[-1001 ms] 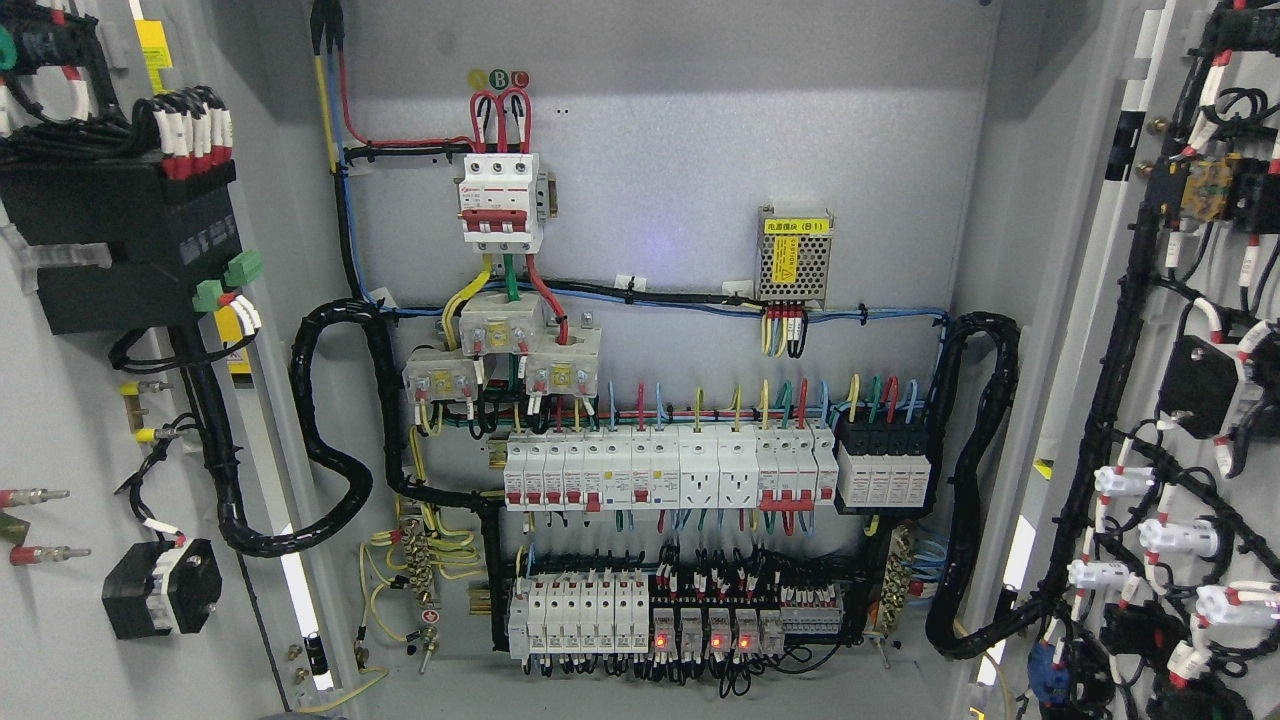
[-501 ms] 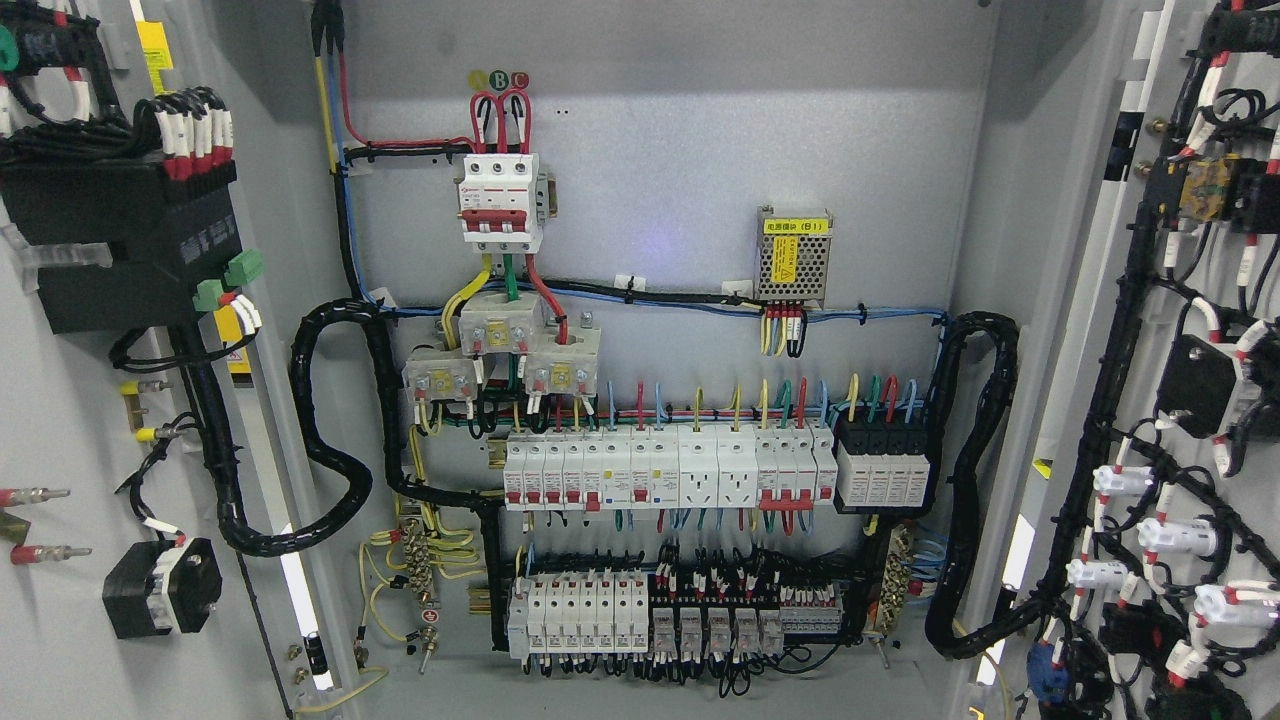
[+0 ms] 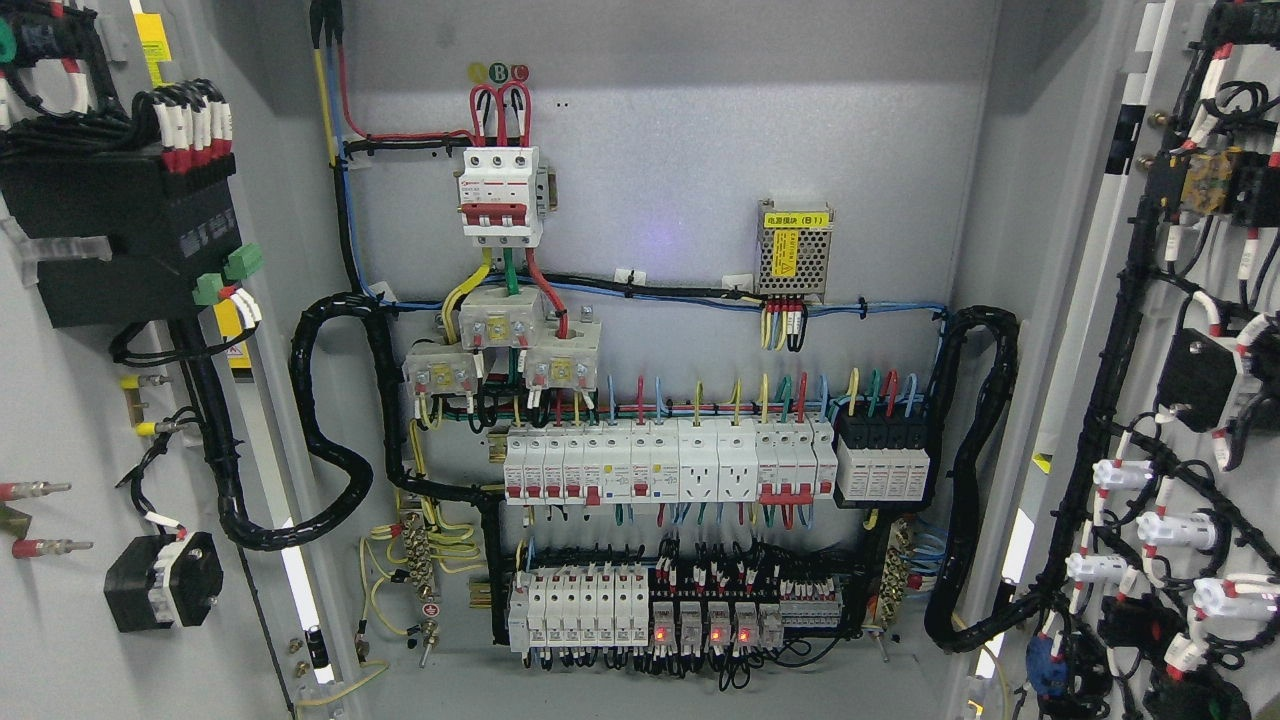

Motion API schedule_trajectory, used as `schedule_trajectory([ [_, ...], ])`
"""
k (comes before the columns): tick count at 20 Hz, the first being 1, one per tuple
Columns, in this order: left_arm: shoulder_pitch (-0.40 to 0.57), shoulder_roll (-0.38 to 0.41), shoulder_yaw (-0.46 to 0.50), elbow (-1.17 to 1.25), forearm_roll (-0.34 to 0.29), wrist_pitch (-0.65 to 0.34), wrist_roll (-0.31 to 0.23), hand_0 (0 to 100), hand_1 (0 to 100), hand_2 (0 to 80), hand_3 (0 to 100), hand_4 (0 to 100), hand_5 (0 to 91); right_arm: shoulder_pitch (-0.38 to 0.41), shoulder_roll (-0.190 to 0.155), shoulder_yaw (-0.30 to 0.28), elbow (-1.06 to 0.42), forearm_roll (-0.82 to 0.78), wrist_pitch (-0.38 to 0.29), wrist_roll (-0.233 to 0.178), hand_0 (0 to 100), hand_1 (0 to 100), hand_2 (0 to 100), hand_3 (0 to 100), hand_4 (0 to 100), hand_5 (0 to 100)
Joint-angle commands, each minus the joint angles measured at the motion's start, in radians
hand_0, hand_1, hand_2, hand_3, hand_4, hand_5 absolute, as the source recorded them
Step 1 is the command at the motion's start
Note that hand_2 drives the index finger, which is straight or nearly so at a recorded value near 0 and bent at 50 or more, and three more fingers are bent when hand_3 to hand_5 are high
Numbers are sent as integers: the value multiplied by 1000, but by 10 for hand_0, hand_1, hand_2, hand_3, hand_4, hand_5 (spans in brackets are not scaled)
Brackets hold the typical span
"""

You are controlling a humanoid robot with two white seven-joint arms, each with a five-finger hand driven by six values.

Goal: Open door with both hands

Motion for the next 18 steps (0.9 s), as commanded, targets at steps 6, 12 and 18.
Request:
schedule_trajectory([
  [6, 50, 148, 52, -791, -18, -23, -13, 120, 556, 0, 0, 0, 0, 167, -64, -260, -315, -3, -17, 1, 0, 500, 40, 0, 0, 0],
  [12, 70, 149, 150, -834, -16, -91, -14, 120, 556, 0, 0, 0, 0, 182, -65, -279, -316, -8, -132, 1, 0, 500, 40, 0, 0, 0],
  [18, 114, 145, 219, -859, -12, -199, -14, 120, 556, 0, 0, 0, 0, 170, -64, -270, -321, -9, -281, 1, 0, 500, 40, 0, 0, 0],
])
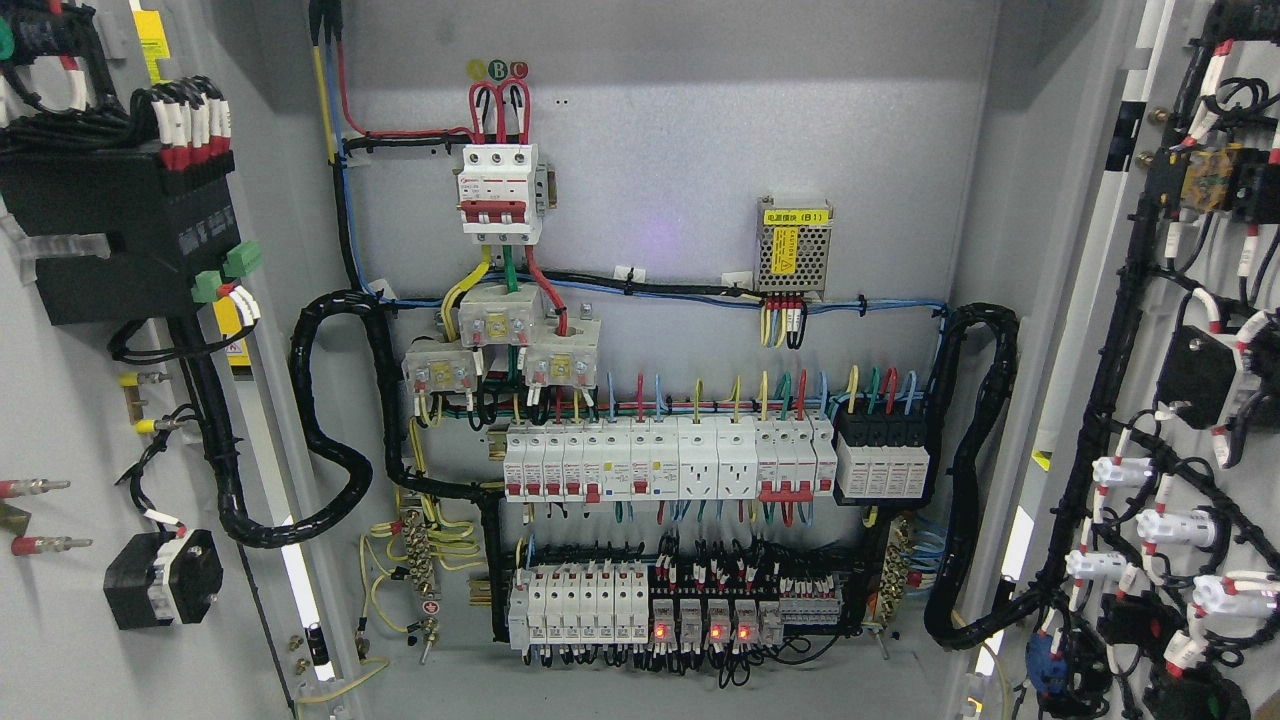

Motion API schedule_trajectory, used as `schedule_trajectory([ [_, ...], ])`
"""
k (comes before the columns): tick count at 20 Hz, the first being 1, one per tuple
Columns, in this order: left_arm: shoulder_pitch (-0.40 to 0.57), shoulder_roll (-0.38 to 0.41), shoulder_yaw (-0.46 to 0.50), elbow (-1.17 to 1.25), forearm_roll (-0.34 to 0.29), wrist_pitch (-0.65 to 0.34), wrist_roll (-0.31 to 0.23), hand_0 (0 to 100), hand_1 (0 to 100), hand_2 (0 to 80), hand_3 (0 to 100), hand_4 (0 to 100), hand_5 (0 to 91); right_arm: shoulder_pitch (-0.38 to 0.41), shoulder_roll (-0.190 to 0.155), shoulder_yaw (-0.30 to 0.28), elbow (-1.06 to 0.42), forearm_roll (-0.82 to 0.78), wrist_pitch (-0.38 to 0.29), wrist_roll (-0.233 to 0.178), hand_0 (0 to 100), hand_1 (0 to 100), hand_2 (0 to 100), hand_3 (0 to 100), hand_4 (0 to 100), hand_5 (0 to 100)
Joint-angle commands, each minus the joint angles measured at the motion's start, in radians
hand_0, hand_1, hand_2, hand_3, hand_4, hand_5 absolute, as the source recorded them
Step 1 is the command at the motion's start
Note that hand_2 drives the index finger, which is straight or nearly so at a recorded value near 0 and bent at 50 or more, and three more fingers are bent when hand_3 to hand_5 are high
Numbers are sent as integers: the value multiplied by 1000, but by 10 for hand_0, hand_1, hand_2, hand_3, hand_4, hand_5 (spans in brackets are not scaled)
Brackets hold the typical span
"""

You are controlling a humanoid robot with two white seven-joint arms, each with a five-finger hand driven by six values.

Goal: Open door with both hands

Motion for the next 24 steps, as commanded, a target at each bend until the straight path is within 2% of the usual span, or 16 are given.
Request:
schedule_trajectory([
  [1, 48, 27, 116, -207, 3, -67, 1, 120, 556, 0, 0, 0, 0, -6, -10, -61, -72, -1, -64, -1, 0, 500, 40, 0, 0, 0],
  [8, 98, 19, 242, -227, 15, -164, -16, 120, 556, 0, 0, 0, 0, -35, 2, -72, -70, -1, -75, -1, 0, 500, 40, 0, 0, 0],
  [13, 108, -2, 329, -226, 126, -166, -98, 120, 556, 0, 0, 0, 0, -75, 1, -90, -70, 6, -63, -1, 0, 500, 40, 0, 0, 0],
  [20, 109, -4, 437, -219, 146, -162, -111, 120, 556, 0, 0, 0, 0, -87, -1, -159, -69, 0, -71, -1, 0, 500, 40, 0, 0, 0],
  [24, 135, -5, 475, -218, 195, -161, -143, 120, 556, 0, 0, 0, 0, -87, -1, -161, -69, -1, -65, -1, 0, 500, 40, 0, 0, 0],
])
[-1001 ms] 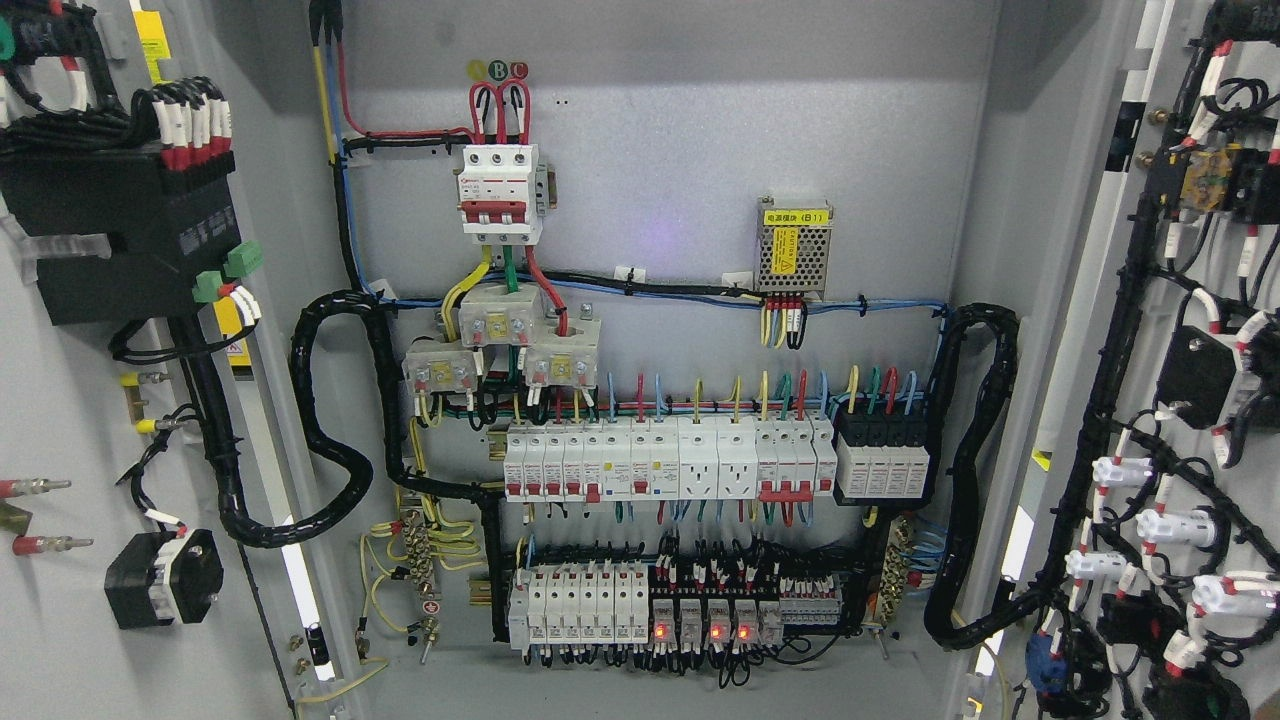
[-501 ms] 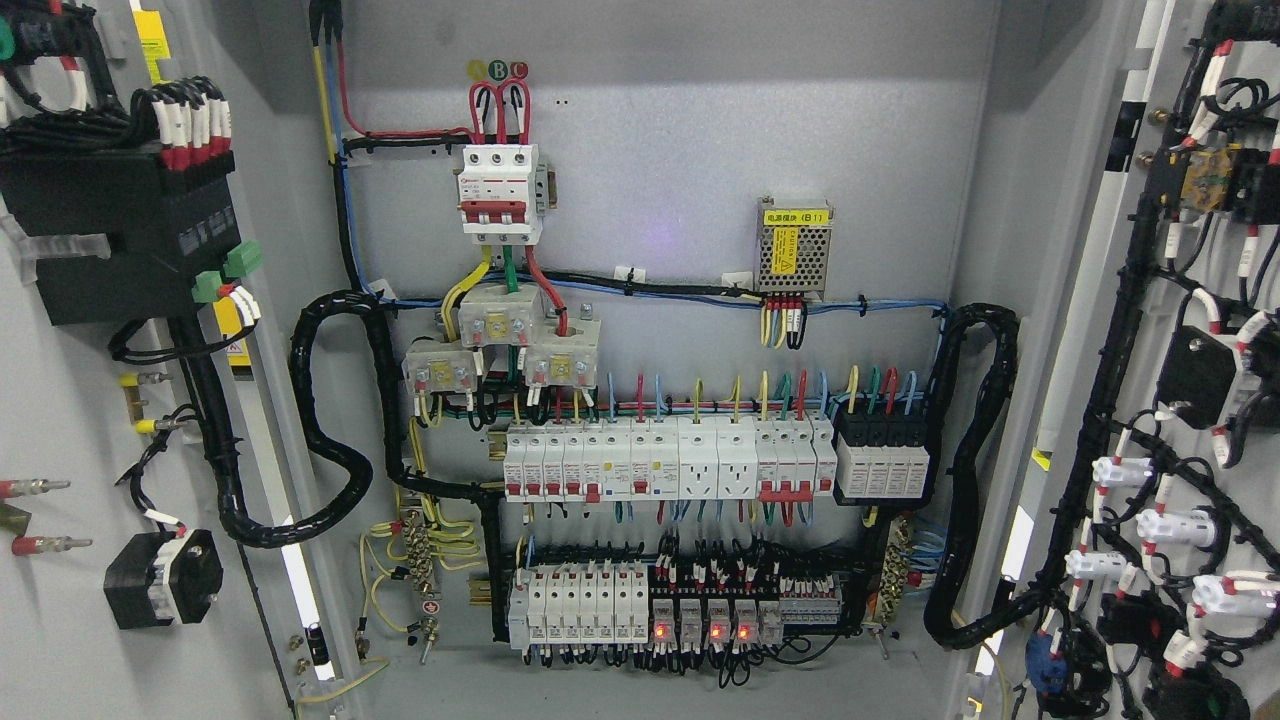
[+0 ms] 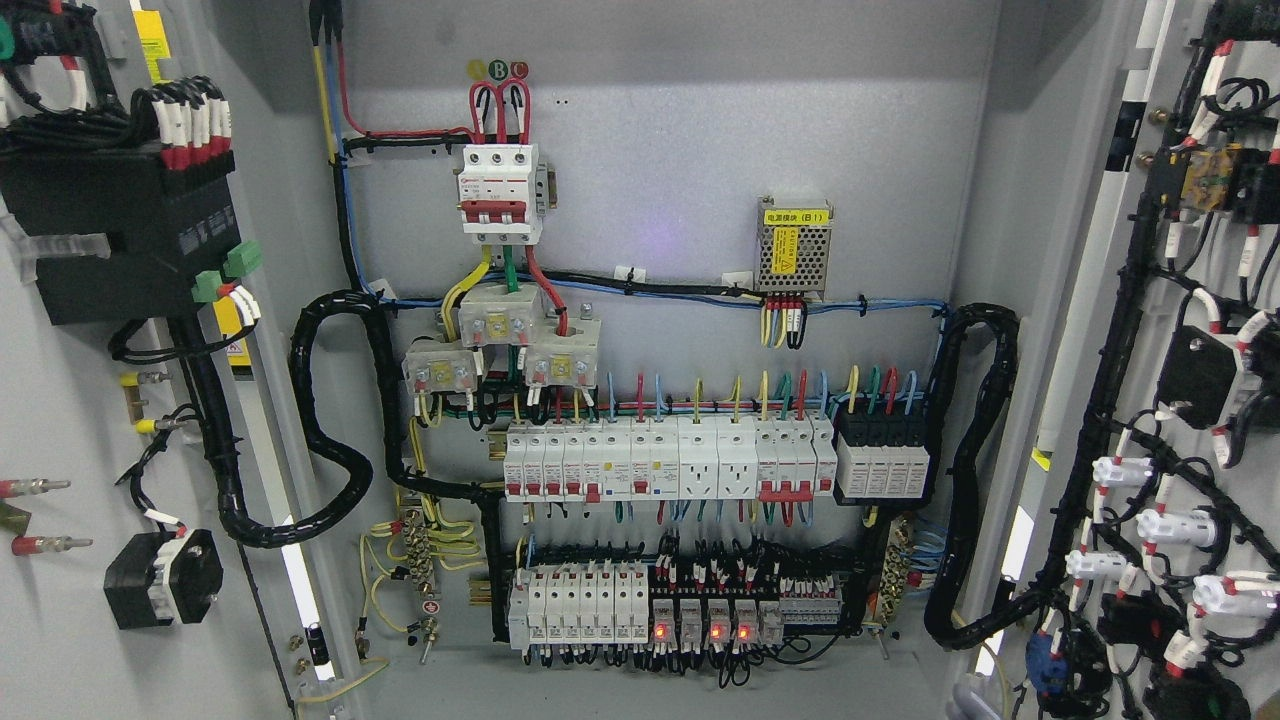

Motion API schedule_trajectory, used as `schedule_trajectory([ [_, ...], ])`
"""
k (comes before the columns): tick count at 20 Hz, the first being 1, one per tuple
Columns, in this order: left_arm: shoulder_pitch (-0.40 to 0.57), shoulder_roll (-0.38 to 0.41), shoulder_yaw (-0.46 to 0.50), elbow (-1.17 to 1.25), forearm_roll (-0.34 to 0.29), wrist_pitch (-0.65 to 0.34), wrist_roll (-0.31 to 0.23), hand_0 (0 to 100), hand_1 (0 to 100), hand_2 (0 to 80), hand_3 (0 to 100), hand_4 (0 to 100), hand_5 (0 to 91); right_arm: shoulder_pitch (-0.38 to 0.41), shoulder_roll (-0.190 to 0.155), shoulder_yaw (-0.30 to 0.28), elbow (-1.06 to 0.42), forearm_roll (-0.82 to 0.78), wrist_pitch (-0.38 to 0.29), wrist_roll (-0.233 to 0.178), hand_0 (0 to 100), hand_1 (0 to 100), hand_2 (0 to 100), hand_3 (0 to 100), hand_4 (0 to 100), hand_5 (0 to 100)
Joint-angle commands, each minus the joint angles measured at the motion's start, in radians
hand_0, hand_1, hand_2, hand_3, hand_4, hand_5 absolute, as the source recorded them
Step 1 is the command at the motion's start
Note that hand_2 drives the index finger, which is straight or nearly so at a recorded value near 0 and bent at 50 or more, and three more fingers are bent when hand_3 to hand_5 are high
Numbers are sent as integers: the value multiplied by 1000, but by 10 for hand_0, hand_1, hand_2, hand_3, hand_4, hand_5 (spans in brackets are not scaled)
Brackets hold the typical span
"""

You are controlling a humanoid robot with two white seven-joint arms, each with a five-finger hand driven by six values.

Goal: Open door with both hands

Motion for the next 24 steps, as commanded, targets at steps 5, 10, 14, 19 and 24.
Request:
schedule_trajectory([
  [5, 44, -25, 220, -13, 86, 8, -23, 120, 556, 0, 0, 0, 0, -10, 1, -71, -7, -8, 3, -2, 0, 500, 40, 0, 0, 0],
  [10, 39, -26, 273, 30, 145, 64, -92, 120, 556, 0, 0, 0, 0, -10, 7, -113, -7, -9, 6, -2, 0, 500, 40, 0, 0, 0],
  [14, 27, -14, 295, 92, 202, 100, -95, 120, 556, 0, 0, 0, 0, -7, 18, -150, -4, -18, 8, -2, 0, 500, 40, 0, 0, 0],
  [19, -18, -12, 335, 119, 236, 181, -163, 120, 556, 0, 0, 0, 0, -2, 24, -186, -4, -74, 42, -2, 0, 500, 40, 0, 0, 0],
  [24, -62, 23, 382, 165, 254, 224, -164, 120, 556, 0, 0, 0, 0, -3, 41, -208, -3, -75, 45, -2, 0, 500, 40, 0, 0, 0],
])
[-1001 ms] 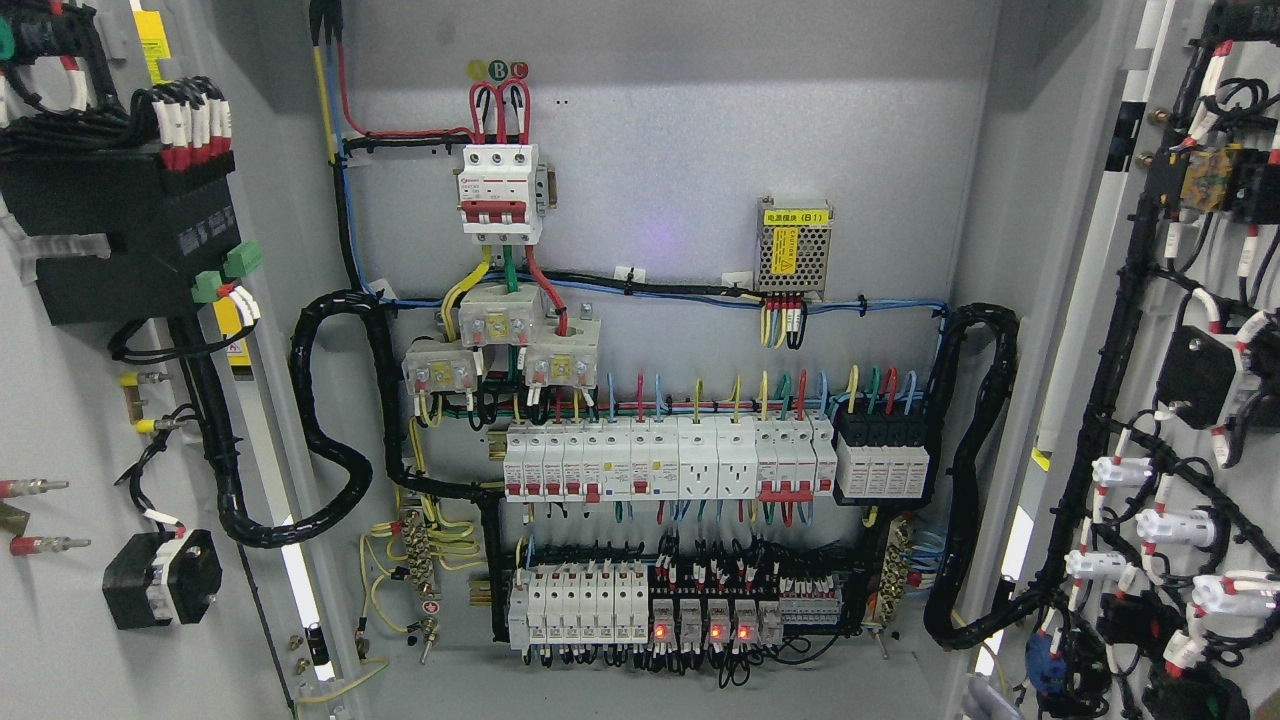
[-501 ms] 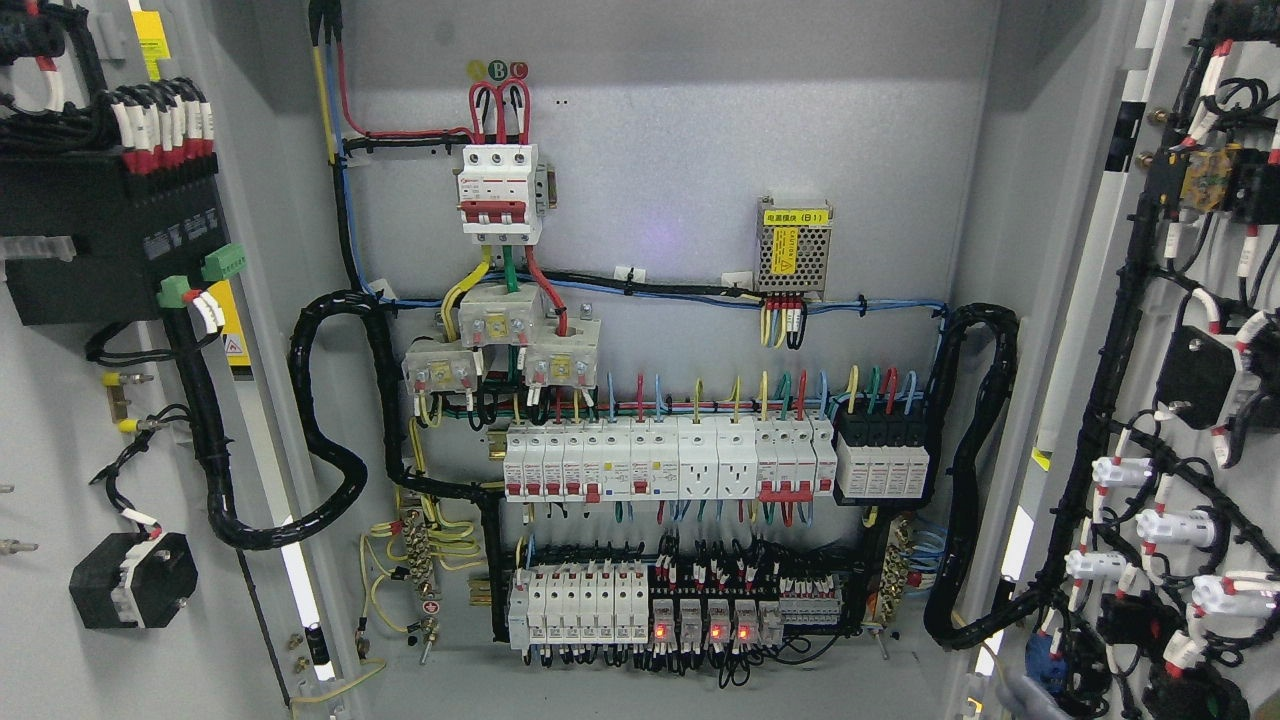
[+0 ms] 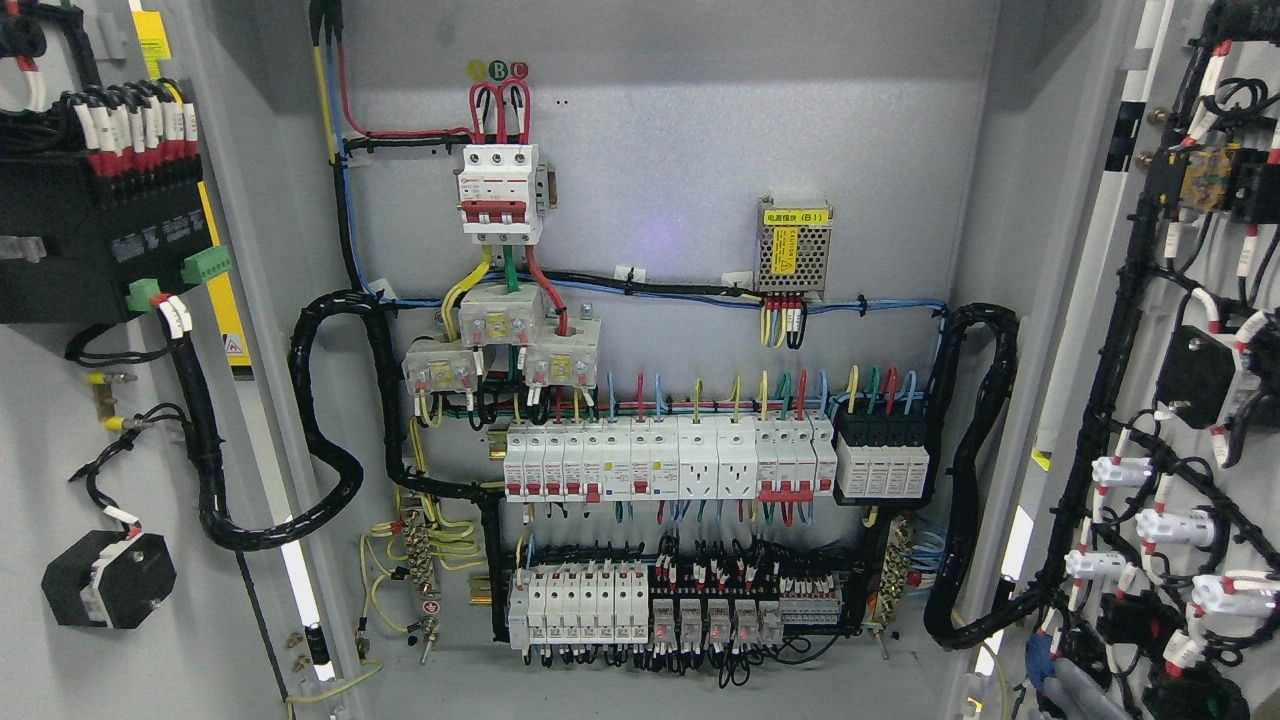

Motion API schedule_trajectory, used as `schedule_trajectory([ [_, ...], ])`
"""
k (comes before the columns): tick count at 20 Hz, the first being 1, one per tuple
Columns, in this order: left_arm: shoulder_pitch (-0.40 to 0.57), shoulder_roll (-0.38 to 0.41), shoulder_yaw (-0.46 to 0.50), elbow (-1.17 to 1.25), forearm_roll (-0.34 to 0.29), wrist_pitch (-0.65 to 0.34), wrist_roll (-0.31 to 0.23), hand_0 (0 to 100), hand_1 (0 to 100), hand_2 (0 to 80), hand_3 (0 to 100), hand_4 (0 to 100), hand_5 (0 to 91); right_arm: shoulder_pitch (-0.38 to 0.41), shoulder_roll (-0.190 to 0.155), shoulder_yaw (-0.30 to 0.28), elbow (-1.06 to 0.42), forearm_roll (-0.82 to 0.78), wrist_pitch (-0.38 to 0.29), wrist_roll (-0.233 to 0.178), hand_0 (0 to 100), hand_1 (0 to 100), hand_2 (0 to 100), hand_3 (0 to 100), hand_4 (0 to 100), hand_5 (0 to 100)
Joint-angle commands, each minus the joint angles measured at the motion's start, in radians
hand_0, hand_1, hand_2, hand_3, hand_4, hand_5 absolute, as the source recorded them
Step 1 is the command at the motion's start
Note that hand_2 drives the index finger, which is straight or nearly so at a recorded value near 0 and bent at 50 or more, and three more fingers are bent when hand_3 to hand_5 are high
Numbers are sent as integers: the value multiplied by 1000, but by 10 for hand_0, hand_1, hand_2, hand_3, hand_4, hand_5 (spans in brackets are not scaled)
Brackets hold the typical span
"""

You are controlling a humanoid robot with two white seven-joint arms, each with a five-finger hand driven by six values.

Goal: Open door with both hands

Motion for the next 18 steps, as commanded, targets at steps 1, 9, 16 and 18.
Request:
schedule_trajectory([
  [1, -42, 37, 111, 82, 35, 17, -3, 120, 556, 0, 0, 0, 0, 1, 13, -70, 1, -14, 4, 0, 0, 500, 40, 0, 0, 0],
  [9, -56, 105, 144, 144, 132, 18, -3, 120, 556, 0, 0, 0, 0, 1, 14, -98, 5, -108, 47, 0, 0, 500, 40, 0, 0, 0],
  [16, -85, 157, 144, 212, 169, 20, -3, 120, 556, 0, 0, 0, 0, 2, 12, -118, 5, -114, 49, 1, 0, 500, 40, 0, 0, 0],
  [18, -99, 166, 144, 235, 169, 21, -5, 120, 556, 0, 0, 0, 0, 2, 12, -121, 1, -115, 49, 1, 0, 500, 40, 0, 0, 0],
])
